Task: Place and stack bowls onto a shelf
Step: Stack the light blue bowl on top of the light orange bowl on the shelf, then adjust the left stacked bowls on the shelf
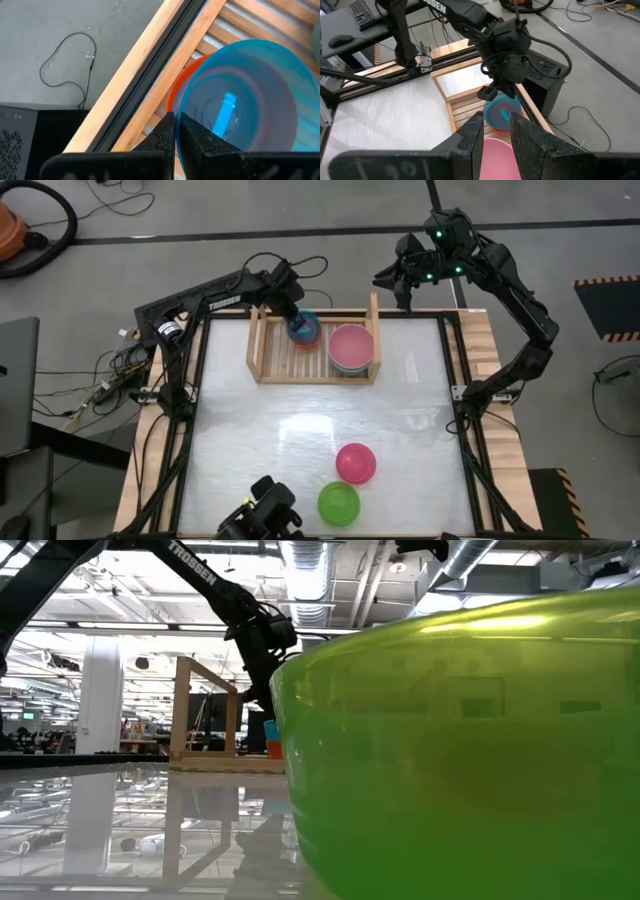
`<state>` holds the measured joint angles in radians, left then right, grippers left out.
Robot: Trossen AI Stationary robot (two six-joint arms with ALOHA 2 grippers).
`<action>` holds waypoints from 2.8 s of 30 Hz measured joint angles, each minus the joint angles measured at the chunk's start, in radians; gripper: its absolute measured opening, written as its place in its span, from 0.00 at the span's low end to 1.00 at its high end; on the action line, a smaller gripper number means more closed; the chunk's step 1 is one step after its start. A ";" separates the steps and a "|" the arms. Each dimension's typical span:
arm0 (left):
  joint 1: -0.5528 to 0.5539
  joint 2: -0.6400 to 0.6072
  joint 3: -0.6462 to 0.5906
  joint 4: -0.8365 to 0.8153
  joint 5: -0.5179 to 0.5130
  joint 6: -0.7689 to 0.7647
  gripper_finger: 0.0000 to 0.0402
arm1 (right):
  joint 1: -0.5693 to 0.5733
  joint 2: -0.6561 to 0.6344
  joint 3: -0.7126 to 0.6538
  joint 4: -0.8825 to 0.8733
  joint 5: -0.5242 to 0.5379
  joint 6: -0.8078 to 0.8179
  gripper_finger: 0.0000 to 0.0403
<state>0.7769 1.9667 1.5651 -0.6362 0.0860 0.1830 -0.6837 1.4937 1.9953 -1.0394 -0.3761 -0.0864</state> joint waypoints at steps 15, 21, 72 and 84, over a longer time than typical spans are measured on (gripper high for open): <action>-0.036 0.000 0.000 0.034 0.003 0.110 0.33 | 0.000 0.000 0.000 -0.001 0.005 0.000 0.30; -0.019 -0.001 0.039 0.018 -0.019 0.098 0.45 | 0.000 0.000 0.000 -0.001 0.005 0.000 0.30; -0.067 0.097 -0.015 0.310 0.049 0.048 0.00 | -0.006 0.000 0.000 -0.002 0.015 0.000 0.30; -0.069 0.097 -0.015 0.315 0.132 0.074 0.22 | -0.006 0.000 0.000 -0.002 0.015 0.000 0.30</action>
<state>0.7082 2.0636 1.5497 -0.3209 0.2182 0.2565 -0.6899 1.4937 1.9953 -1.0412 -0.3607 -0.0864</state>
